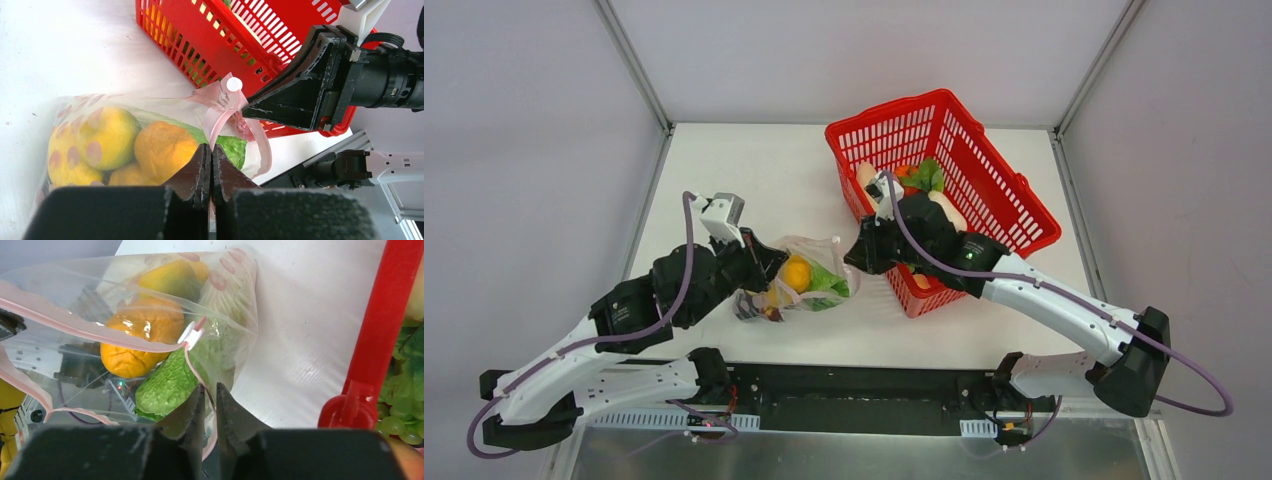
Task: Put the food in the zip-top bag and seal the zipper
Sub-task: Adjust the zipper food storage bag at the center of the board.
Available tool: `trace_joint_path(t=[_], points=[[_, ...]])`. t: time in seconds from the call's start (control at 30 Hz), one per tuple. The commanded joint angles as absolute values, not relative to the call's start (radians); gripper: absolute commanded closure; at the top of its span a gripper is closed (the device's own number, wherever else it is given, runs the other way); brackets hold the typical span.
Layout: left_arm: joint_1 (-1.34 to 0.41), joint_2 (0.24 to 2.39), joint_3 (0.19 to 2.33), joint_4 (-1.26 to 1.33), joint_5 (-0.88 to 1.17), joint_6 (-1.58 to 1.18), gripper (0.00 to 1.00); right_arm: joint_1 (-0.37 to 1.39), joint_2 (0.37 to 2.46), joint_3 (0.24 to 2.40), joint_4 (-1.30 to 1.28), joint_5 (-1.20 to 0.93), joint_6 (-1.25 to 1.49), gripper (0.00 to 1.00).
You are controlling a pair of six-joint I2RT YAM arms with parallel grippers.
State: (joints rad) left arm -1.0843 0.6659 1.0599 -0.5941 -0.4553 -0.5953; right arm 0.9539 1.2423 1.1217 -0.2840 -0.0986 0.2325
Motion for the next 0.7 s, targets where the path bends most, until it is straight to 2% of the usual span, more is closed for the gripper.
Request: trace_joint_path(t=[0.0,0.4,0.53,0.67], points=[[-1.075,0.633,1.058,-0.568,-0.491,-0.610,1.00,0.952,1.259,1.153,-0.263,-0.103,0.222,0.87],[-1.075,0.690,1.083,-0.559,-0.475,-0.584,1.00,0.952,1.235,1.153,-0.255,-0.106,0.237,0.92],[-1.075,0.681,1.092,-0.567,-0.492,-0.575,1.00,0.952,1.247,1.161,-0.254,-0.142,0.257,0.87],[-1.075,0.680,1.087,-0.568,-0.493,-0.580,1.00,0.952,1.247,1.149,-0.247,-0.135,0.263,0.75]])
